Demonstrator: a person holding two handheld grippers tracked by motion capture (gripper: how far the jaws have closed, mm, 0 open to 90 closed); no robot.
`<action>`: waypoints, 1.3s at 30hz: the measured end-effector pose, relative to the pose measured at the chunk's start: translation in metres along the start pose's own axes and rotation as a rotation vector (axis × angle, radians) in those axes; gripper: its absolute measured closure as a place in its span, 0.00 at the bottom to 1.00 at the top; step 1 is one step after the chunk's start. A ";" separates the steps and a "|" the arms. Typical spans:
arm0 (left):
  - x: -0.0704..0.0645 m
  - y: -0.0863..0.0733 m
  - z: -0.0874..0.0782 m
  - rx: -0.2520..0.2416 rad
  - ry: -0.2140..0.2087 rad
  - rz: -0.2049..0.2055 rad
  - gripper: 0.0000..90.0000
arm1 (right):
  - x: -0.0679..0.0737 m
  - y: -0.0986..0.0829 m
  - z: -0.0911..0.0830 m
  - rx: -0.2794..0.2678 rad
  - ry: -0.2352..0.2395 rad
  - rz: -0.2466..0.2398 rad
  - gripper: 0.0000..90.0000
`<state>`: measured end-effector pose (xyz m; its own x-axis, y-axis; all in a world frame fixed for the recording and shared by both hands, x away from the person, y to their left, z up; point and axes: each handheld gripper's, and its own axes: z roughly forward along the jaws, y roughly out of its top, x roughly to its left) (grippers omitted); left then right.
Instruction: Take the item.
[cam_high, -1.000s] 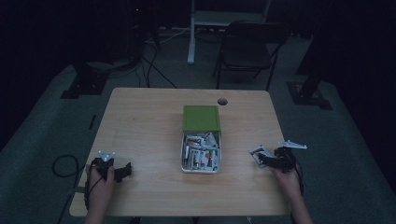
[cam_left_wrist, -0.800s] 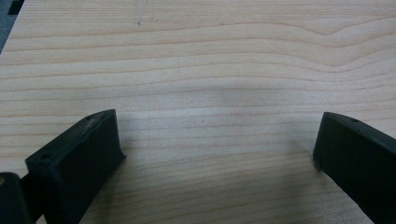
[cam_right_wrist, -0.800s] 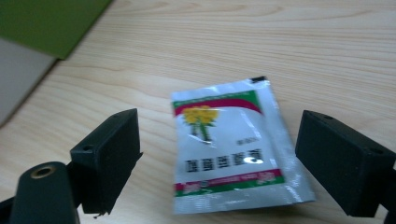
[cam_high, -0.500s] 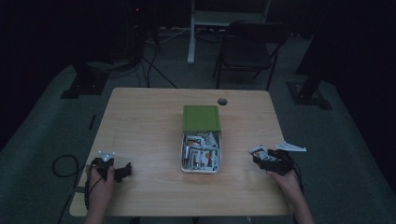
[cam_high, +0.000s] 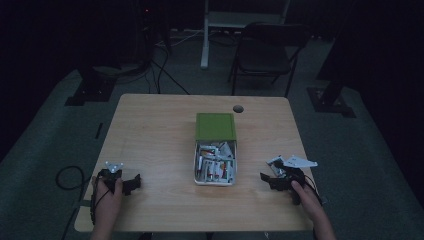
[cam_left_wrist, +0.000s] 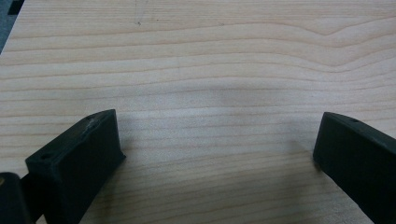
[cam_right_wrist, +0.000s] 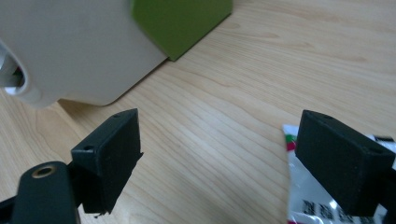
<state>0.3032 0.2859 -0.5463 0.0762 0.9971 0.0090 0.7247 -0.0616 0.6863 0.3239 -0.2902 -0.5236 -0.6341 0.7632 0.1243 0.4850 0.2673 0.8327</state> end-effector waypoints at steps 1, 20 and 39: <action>0.000 0.000 0.000 0.000 0.000 0.000 0.01 | 0.003 0.000 0.001 -0.007 -0.005 -0.029 0.16; 0.000 0.000 0.000 -0.002 0.000 -0.003 0.01 | 0.048 0.007 0.014 -0.037 0.127 -0.256 0.15; -0.003 0.000 0.000 0.000 -0.021 0.022 0.01 | 0.055 -0.011 0.033 0.128 0.210 -0.347 0.16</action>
<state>0.3024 0.2832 -0.5463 0.1067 0.9943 0.0085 0.7229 -0.0835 0.6859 0.3035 -0.2317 -0.5436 -0.8756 0.4819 -0.0335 0.2832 0.5683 0.7726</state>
